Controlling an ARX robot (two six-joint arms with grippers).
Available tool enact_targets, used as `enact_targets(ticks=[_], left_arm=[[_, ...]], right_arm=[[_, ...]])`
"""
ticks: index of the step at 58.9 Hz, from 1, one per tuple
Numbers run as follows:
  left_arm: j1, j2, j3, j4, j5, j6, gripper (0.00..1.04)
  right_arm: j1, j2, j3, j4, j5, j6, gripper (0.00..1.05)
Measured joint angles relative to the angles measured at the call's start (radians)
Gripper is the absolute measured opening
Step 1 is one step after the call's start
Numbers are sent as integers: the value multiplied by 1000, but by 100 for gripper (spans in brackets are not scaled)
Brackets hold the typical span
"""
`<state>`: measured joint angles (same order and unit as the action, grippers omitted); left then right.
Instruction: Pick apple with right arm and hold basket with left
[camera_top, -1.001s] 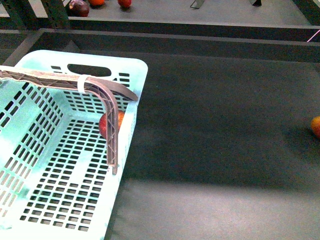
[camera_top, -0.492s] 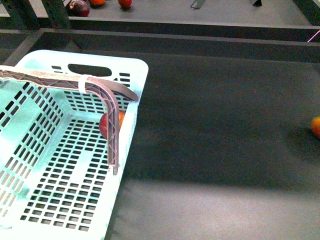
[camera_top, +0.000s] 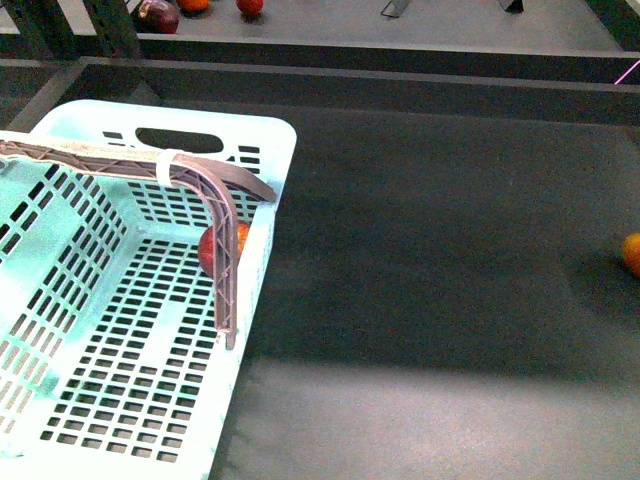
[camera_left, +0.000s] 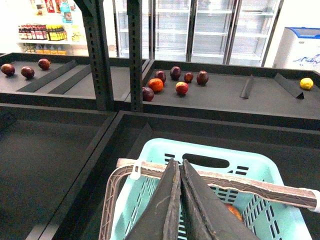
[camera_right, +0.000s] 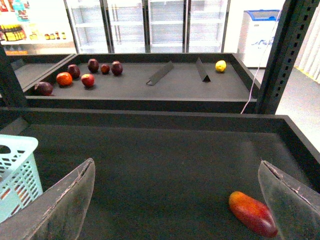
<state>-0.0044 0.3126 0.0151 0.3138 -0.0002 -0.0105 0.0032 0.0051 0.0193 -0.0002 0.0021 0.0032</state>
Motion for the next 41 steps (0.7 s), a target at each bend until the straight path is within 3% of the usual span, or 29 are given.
enact_targets(ticks=[25, 31, 41], left_arm=[[0, -133, 0, -134, 0, 0, 3], [0, -264, 0, -295, 0, 0, 3], [0, -306, 0, -312, 0, 0, 3]], right_arm=[[0, 0, 0, 0, 0, 0, 96], [0, 0, 0, 0, 0, 0, 96], [0, 0, 0, 0, 0, 0, 96]])
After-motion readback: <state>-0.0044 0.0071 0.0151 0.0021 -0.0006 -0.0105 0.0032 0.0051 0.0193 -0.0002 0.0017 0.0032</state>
